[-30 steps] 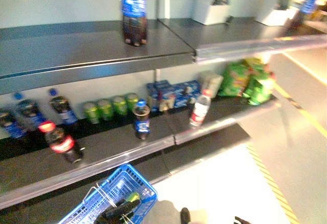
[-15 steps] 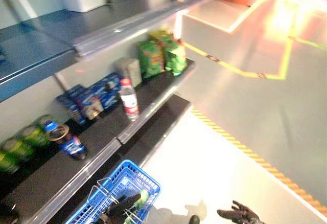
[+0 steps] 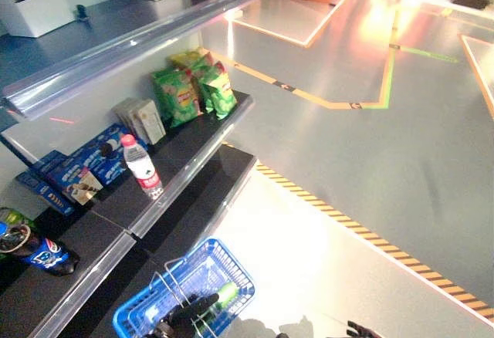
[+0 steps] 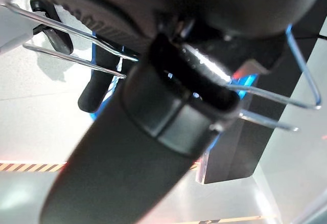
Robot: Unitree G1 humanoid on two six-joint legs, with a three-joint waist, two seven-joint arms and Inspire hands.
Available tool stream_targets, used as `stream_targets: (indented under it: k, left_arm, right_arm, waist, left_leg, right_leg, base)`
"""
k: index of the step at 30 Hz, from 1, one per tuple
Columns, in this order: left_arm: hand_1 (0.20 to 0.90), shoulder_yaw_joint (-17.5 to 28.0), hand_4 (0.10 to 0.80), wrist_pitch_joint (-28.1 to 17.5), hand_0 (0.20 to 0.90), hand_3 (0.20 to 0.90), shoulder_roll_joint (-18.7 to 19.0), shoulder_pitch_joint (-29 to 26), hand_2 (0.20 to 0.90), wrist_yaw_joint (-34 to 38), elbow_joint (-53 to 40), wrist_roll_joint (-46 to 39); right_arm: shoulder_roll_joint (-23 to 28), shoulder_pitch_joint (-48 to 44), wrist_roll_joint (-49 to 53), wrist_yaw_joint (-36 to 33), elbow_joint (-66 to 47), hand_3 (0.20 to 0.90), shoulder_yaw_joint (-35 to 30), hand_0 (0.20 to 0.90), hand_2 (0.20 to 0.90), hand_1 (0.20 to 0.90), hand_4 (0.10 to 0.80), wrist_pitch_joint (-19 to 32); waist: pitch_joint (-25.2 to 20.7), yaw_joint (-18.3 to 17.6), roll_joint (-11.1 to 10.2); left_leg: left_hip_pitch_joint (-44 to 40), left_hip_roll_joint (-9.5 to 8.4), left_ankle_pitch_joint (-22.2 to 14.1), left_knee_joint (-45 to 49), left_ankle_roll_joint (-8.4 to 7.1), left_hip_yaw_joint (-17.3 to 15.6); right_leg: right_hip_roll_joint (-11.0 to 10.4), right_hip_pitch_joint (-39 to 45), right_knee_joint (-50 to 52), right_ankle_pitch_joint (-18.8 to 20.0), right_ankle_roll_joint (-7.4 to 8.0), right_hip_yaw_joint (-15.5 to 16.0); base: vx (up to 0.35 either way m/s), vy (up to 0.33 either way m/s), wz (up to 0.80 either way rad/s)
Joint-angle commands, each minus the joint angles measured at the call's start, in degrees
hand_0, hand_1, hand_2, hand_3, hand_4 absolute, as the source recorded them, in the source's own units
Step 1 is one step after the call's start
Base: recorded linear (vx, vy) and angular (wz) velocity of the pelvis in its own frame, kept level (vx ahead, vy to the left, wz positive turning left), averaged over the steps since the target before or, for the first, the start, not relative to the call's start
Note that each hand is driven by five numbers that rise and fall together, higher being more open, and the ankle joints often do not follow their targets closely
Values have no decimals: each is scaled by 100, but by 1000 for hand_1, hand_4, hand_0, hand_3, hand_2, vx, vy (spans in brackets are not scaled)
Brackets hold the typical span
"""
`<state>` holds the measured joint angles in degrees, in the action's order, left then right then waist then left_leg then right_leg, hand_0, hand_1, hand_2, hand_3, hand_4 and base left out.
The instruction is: Pick up the drink and place into the basket.
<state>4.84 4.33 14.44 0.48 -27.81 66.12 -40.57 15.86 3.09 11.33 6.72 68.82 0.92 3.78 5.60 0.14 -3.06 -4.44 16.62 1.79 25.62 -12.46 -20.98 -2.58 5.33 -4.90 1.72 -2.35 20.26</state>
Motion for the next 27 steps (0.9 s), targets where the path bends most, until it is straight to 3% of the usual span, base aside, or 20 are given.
stream_targets:
  k: [1, 2, 3, 5, 6, 10, 13, 15, 16, 18, 21, 23, 25, 26, 27]
  left_arm:
    - [300, -169, 100, -135, 300, 200, 153, -160, 300, -528, -534, -223]
    - [300, -142, 100, -127, 300, 200, 167, -120, 300, -561, -522, -203]
    - [300, -119, 100, -121, 300, 200, 177, -101, 300, -592, -497, -183]
    - [300, -89, 100, -143, 300, 200, 188, -94, 300, -620, -409, -180]
    - [300, -36, 100, -215, 300, 200, 177, -85, 300, -610, -251, -256]
    - [300, 66, 100, -316, 300, 200, 147, 28, 300, -690, -70, -307]
    - [300, 124, 100, -348, 300, 200, 106, 80, 300, -711, -2, -272]
    - [300, 165, 100, -308, 300, 200, 141, 84, 300, -696, -4, -244]
    - [300, 185, 100, -261, 300, 200, 158, 76, 300, -656, -29, -276]
    - [300, 244, 100, -139, 300, 200, 227, 87, 300, -665, -129, -334]
    - [300, 193, 100, -17, 300, 200, 337, 62, 300, -755, -245, -263]
    - [300, 134, 100, -17, 300, 200, 372, 42, 300, -745, -260, -261]
    - [300, 44, 100, -22, 300, 200, 427, 10, 300, -711, -337, -286]
    - [300, -17, 100, -10, 300, 200, 445, -1, 300, -712, -428, -277]
    - [300, -80, 100, -26, 300, 200, 436, -3, 300, -718, -489, -257]
  right_arm:
    - [328, -372, -86, -90, 207, 900, -56, 900, 900, 900, 800, 64]
    - [349, -392, -77, -71, 230, 900, -87, 900, 900, 900, 800, 74]
    - [373, -402, -60, -48, 244, 900, -101, 900, 900, 900, 800, 82]
    - [371, -425, -83, -32, 268, 900, -86, 900, 900, 900, 800, 81]
    - [358, -469, -180, 6, 321, 900, -22, 900, 900, 900, 800, 56]
    - [310, -431, -323, 26, 441, 900, 73, 900, 900, 900, 800, 140]
    - [271, -395, -444, 4, 499, 900, 69, 900, 900, 900, 800, 233]
    - [268, -397, -539, -15, 495, 900, 59, 900, 900, 900, 800, 212]
    - [269, -409, -602, -25, 483, 900, 66, 900, 900, 900, 800, 174]
    - [308, -457, -686, 35, 467, 900, 61, 900, 900, 900, 800, 118]
    - [301, -459, -661, 91, 408, 900, 9, 900, 900, 900, 800, 177]
    - [288, -477, -591, 91, 389, 900, -2, 900, 900, 900, 800, 153]
    - [261, -520, -520, 111, 350, 900, -27, 900, 900, 900, 800, 112]
    - [237, -553, -441, 116, 351, 900, -6, 900, 900, 900, 800, 125]
    - [210, -557, -356, 107, 348, 900, -3, 900, 900, 900, 800, 155]
  waist:
    - [93, 235, -1]
    - [75, 245, 54]
    - [96, 249, 93]
    - [106, 289, 181]
    - [107, 408, 287]
    - [57, 541, 400]
    - [25, 543, 411]
    - [-13, 530, 381]
    - [-56, 539, 348]
    - [-136, 616, 243]
    - [-215, 676, 104]
    - [-235, 679, 57]
    - [-252, 697, -4]
    - [-276, 763, 50]
    - [-299, 800, 71]
  left_leg:
    - [406, -953, 50, -1301, 666, 153]
    - [376, -974, -19, -1535, 611, 128]
    - [359, -992, 143, -1821, 649, -43]
    - [406, -1105, 277, -2301, 623, -82]
    - [564, -1245, 536, -2823, 584, -3]
    - [808, -1235, 768, -3029, 465, -282]
    - [783, -1119, 852, -3013, 471, -894]
    - [700, -1175, 753, -3015, 577, -1090]
    - [660, -1288, 661, -3027, 650, -1112]
    - [456, -1686, 313, -3058, 977, -916]
    - [276, -1944, 92, -3062, 1265, -838]
    - [249, -2006, 41, -3062, 1313, -763]
    - [225, -2097, -39, -3062, 1430, -546]
    - [275, -1998, 79, -3062, 1458, -467]
    - [277, -2006, 74, -3058, 1477, -275]
  right_leg:
    - [-457, 245, 215, 89, 776, -147]
    - [-412, 316, 165, 13, 831, -167]
    - [-401, 312, 155, 46, 815, -115]
    - [-337, 397, 104, -1, 846, -128]
    - [-242, 502, 64, -61, 859, -168]
    - [-99, 718, 30, -234, 852, -19]
    - [-83, 901, 202, -369, 837, 351]
    - [-69, 967, 393, -413, 858, 442]
    - [-63, 1003, 488, -387, 903, 437]
    - [-152, 929, 1244, -205, 1161, 394]
    - [-433, 763, 2382, 395, 1512, 323]
    - [-433, 613, 2646, 582, 1624, 213]
    - [-267, 334, 3312, 865, 1728, -144]
    - [-247, 142, 3464, 1035, 1664, -230]
    - [-420, 65, 3482, 940, 1615, -257]
  base:
    - [202, -56, -65]
    - [172, -45, -68]
    - [198, -39, -39]
    - [239, -41, -8]
    - [360, -62, -15]
    - [402, -38, -46]
    - [382, 23, -39]
    - [306, 57, 12]
    - [337, 93, 24]
    - [472, 162, 19]
    - [381, 133, 15]
    - [202, 23, 44]
    - [201, -74, 62]
    - [153, -145, 69]
    - [150, -180, 88]
